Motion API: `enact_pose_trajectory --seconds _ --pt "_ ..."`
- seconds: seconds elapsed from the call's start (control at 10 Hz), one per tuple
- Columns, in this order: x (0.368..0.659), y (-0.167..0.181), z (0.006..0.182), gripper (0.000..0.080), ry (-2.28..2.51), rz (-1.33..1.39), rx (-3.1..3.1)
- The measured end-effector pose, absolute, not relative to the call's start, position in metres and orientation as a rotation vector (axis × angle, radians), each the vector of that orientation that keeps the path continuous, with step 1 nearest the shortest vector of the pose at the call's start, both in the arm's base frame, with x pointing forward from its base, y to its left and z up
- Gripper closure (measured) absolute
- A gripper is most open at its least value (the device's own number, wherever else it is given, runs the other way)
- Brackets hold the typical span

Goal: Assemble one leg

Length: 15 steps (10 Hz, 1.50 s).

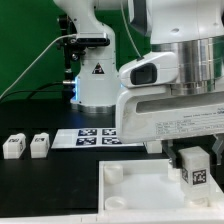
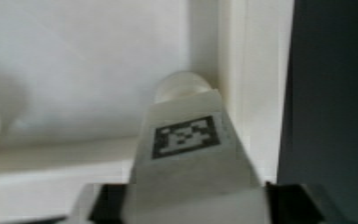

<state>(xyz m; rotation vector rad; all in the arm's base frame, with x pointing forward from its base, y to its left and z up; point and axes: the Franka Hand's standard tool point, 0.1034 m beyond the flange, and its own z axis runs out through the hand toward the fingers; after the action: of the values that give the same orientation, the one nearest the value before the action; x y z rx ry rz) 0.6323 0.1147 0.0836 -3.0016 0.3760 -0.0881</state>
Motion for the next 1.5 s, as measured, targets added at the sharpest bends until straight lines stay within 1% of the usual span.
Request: enact_pose_trajectory --seconds 0.2,0.5,0.8,0.9,1.0,1.3,1.4,1.5 --pt "0.6321 0.1137 0.0831 0.0506 0.626 -0.071 -2.954" --pt "0.6316 0.1117 0.082 0.0506 1.144 -0.03 -2.781" --pt "0.63 0.1137 0.081 0.0506 1.85 0.037 -2.369" --pt "0.6296 0.1149 0.0806 0.0506 2.01 0.05 -2.226" --pt "0.6291 0.1152 0.0806 0.0506 2.136 0.055 -2.096" --pt "0.6285 0.1162 0.0798 0.0506 2.059 0.051 -2.169" --pt "0.6285 0.1164 0.0795 0.0321 1.968 0.041 -2.253" --pt "0.6292 0.1185 0.0793 0.0209 1.689 0.007 -2.471"
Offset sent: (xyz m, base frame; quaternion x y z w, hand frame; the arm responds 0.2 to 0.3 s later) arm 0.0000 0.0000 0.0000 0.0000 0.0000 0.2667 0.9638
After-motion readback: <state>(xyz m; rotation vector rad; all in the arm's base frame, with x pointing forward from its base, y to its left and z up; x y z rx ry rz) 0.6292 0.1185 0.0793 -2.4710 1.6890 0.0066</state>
